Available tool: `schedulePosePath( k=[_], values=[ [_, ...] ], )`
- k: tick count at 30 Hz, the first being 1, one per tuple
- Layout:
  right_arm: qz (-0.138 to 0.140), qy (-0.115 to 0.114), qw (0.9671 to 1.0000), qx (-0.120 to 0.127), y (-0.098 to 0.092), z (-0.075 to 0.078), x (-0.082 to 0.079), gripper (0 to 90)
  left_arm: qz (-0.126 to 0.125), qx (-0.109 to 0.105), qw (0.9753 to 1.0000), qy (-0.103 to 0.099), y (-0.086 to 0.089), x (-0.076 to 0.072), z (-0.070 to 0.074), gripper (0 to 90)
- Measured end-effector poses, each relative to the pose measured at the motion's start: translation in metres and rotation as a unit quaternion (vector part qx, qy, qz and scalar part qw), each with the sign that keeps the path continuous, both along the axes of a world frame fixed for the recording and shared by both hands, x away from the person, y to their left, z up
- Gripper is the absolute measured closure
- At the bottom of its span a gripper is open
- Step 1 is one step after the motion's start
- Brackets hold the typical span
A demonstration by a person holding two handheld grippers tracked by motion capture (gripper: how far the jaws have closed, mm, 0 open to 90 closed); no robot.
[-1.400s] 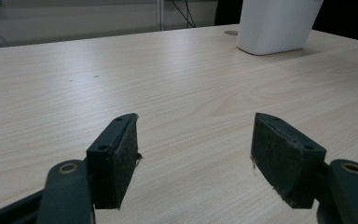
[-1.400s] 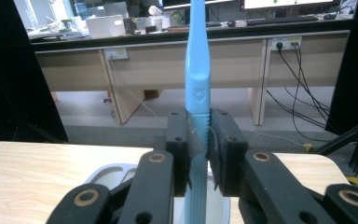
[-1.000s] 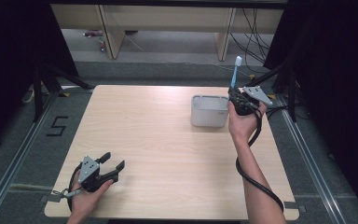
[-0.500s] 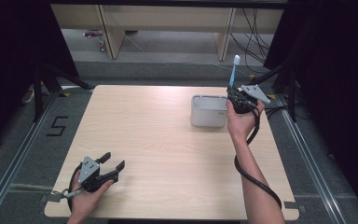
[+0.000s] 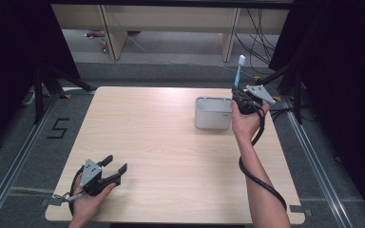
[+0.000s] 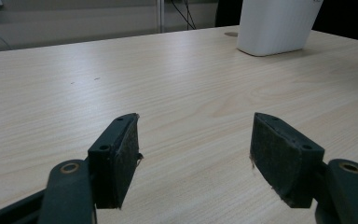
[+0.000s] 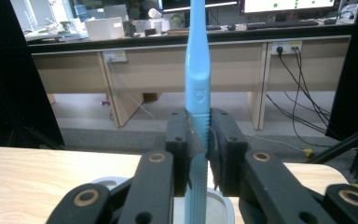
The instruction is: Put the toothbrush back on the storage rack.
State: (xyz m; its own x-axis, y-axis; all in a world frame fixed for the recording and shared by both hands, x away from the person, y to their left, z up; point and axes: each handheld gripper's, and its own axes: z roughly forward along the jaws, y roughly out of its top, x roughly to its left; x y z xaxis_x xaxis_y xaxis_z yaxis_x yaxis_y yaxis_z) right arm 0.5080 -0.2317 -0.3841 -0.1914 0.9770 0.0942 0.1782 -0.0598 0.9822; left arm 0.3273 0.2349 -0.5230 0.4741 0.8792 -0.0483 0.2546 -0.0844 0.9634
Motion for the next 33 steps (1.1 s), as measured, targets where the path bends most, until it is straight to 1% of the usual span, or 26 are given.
schedulePosePath(
  k=[3,4,5,6,7,8,9,10,11,14,15,16,17,18,19,20,21,22,23,24,25,26,27,29,31,33],
  values=[
    [0.0,0.002,1.0,0.003,0.0,-0.001,0.001,79.1,0.0,-0.001,1.0,0.0,0.0,0.0,0.0,32.0],
    [0.001,0.0,1.0,0.0,-0.001,-0.001,0.002,79.1,0.0,-0.001,1.0,0.0,0.0,0.0,0.0,32.0],
    [-0.004,0.001,1.0,0.006,0.001,-0.001,0.002,79.1,0.0,0.0,1.0,0.0,0.0,0.0,0.0,32.0],
    [0.001,0.001,1.0,0.001,0.0,-0.001,0.002,79.1,0.0,0.0,1.0,0.0,0.0,0.0,0.0,32.0],
    [0.0,-0.002,1.0,-0.001,0.0,-0.002,0.003,79.1,0.0,0.0,1.0,0.0,0.0,0.0,0.0,32.0],
    [0.001,0.004,1.0,0.001,0.001,-0.002,0.002,79.1,0.0,0.0,1.0,0.0,0.0,0.0,0.0,32.0],
    [-0.001,0.005,1.0,0.002,0.001,-0.002,0.002,79.1,0.0,-0.001,1.0,0.0,0.0,0.0,0.0,32.0],
    [0.001,0.003,1.0,-0.003,0.001,-0.003,0.003,79.1,-0.001,-0.001,1.0,0.0,0.0,0.0,0.0,32.0],
    [0.003,0.004,1.0,-0.002,0.001,-0.004,0.004,79.1,-0.001,-0.001,1.0,0.0,0.0,0.0,0.0,32.1],
    [-0.003,0.004,1.0,0.002,0.003,-0.005,0.005,79.0,0.0,-0.001,1.0,0.0,0.0,0.0,0.0,32.0],
    [-0.001,0.007,1.0,-0.004,0.002,-0.006,0.006,79.1,0.0,-0.001,1.0,0.0,0.0,0.0,0.0,32.0],
    [-0.001,0.003,1.0,-0.002,0.003,-0.006,0.007,79.1,0.0,-0.001,1.0,0.0,0.0,0.0,0.0,32.1],
    [-0.003,0.006,1.0,0.001,0.003,-0.007,0.007,79.1,-0.001,0.0,1.0,0.0,0.0,0.0,0.0,32.1],
    [-0.002,0.004,1.0,-0.005,0.002,-0.007,0.008,79.1,-0.001,0.0,1.0,0.0,0.0,0.0,0.0,32.1],
    [0.0,0.007,1.0,0.0,0.003,-0.007,0.008,79.0,0.0,0.0,1.0,0.0,0.0,0.0,0.0,32.1],
    [-0.001,0.007,1.0,0.0,0.003,-0.007,0.008,79.1,-0.001,0.0,1.0,0.0,0.0,0.0,0.0,32.1],
    [-0.003,0.005,1.0,-0.005,0.002,-0.008,0.008,79.1,0.0,0.0,1.0,0.0,0.0,0.0,0.0,32.1],
    [-0.004,0.005,1.0,-0.004,0.002,-0.009,0.009,79.1,0.0,0.0,1.0,0.0,0.0,0.0,0.0,32.2],
    [0.0,0.01,1.0,-0.002,0.001,-0.009,0.009,79.1,0.0,-0.001,1.0,0.001,0.0,0.0,0.0,32.2],
    [-0.004,0.011,0.9999,-0.008,0.001,-0.01,0.009,79.1,-0.001,-0.001,1.0,0.001,0.0,0.0,0.0,32.2],
    [-0.006,0.012,0.9999,-0.002,0.001,-0.011,0.009,79.1,0.0,-0.001,1.0,0.001,0.0,0.0,0.0,32.2],
    [-0.003,0.009,0.9999,-0.005,0.0,-0.011,0.009,79.1,0.0,-0.001,1.0,0.002,0.0,0.0,0.0,32.3],
    [-0.004,0.011,0.9999,-0.01,0.0,-0.012,0.009,79.1,0.0,-0.001,1.0,0.002,0.0,0.0,0.0,32.3],
    [-0.004,0.012,0.9999,-0.003,0.0,-0.013,0.01,79.1,0.0,-0.002,1.0,0.003,0.0,0.0,0.0,32.3],
    [-0.005,0.011,0.9999,-0.009,-0.001,-0.014,0.01,79.1,0.0,-0.002,1.0,0.003,0.0,0.0,0.0,32.3],
    [-0.008,0.022,0.9997,0.004,0.001,-0.015,0.009,79.0,-0.001,-0.002,1.0,0.002,0.0,0.0,0.0,32.3]
  ],
)
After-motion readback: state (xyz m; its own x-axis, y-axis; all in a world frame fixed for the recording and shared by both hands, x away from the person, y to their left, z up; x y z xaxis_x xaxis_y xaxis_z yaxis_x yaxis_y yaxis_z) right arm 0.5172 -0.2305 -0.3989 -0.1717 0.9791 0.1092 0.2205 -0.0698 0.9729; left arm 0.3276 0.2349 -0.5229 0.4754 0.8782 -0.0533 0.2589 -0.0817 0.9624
